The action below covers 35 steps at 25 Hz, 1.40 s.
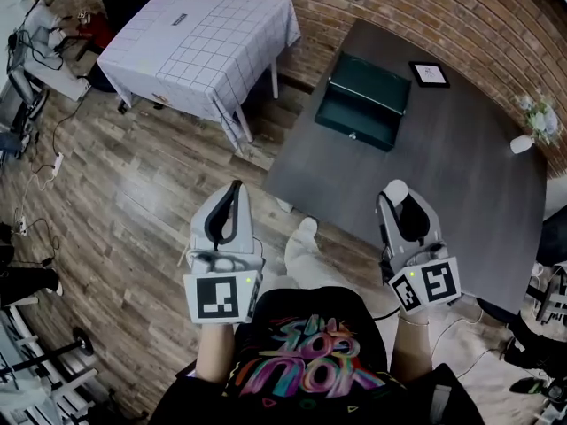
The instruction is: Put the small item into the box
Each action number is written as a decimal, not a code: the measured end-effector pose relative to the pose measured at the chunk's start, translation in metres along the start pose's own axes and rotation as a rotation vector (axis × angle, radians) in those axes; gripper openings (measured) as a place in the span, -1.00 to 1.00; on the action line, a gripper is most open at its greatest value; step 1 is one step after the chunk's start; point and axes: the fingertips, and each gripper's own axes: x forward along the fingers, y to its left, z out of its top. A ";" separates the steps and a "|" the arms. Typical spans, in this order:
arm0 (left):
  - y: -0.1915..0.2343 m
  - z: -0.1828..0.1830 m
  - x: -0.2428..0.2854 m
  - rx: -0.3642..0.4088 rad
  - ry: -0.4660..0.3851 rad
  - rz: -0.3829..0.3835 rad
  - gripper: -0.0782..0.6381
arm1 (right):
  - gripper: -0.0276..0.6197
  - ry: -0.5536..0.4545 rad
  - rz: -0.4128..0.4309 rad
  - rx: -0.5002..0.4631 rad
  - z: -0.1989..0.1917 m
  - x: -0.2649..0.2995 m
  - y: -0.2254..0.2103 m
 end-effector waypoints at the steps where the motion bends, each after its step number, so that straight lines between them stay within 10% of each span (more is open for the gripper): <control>1: 0.002 0.000 0.009 0.005 0.002 -0.008 -0.78 | -0.50 0.001 -0.002 0.004 0.000 0.008 -0.004; 35: -0.085 0.059 0.305 0.070 -0.014 -0.489 -0.77 | -0.50 -0.024 -0.322 0.052 0.042 0.131 -0.168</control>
